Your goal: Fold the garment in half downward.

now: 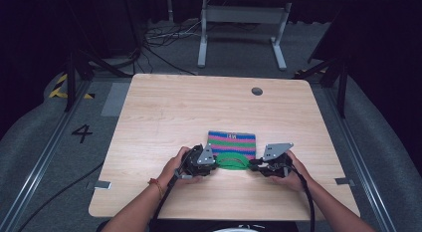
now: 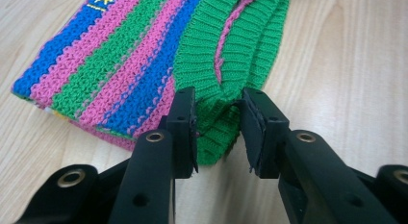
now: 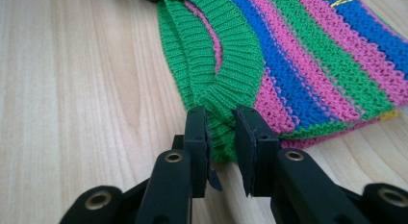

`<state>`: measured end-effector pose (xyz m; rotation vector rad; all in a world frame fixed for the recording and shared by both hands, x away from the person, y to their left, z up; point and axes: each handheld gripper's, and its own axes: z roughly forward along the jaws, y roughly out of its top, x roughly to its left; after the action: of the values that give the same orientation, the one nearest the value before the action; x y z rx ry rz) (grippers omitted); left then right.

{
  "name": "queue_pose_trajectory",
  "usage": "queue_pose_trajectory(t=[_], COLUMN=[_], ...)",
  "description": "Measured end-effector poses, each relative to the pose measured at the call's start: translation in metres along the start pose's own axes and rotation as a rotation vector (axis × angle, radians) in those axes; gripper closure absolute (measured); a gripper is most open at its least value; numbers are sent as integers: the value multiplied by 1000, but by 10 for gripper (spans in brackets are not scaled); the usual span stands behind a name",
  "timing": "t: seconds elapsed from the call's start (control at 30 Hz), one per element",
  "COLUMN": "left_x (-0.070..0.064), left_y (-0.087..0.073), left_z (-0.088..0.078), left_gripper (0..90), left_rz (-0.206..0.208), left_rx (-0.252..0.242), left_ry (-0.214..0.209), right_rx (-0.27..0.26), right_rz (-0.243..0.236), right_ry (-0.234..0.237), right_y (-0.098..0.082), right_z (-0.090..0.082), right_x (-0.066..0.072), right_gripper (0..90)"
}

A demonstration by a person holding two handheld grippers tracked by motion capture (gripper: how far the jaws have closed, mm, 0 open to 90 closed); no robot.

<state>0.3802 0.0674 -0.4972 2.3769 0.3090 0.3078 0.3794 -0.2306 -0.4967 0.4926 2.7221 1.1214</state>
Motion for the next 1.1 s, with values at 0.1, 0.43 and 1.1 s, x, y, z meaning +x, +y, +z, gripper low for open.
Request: queue_pose_trajectory(t=[0.1, 0.43, 1.1], left_x=[4, 5, 1], left_y=[-1, -1, 0], left_z=[1, 1, -41], left_gripper=[677, 657, 309], left_rz=[-10, -22, -40], left_rx=[-9, -10, 119], left_ry=[-3, 0, 82], right_rx=[-3, -12, 60], right_rz=[9, 25, -10], right_ry=[-16, -30, -90], right_y=[1, 1, 11], right_z=[1, 3, -31], right_x=[-1, -4, 1], right_gripper=[761, 751, 444])
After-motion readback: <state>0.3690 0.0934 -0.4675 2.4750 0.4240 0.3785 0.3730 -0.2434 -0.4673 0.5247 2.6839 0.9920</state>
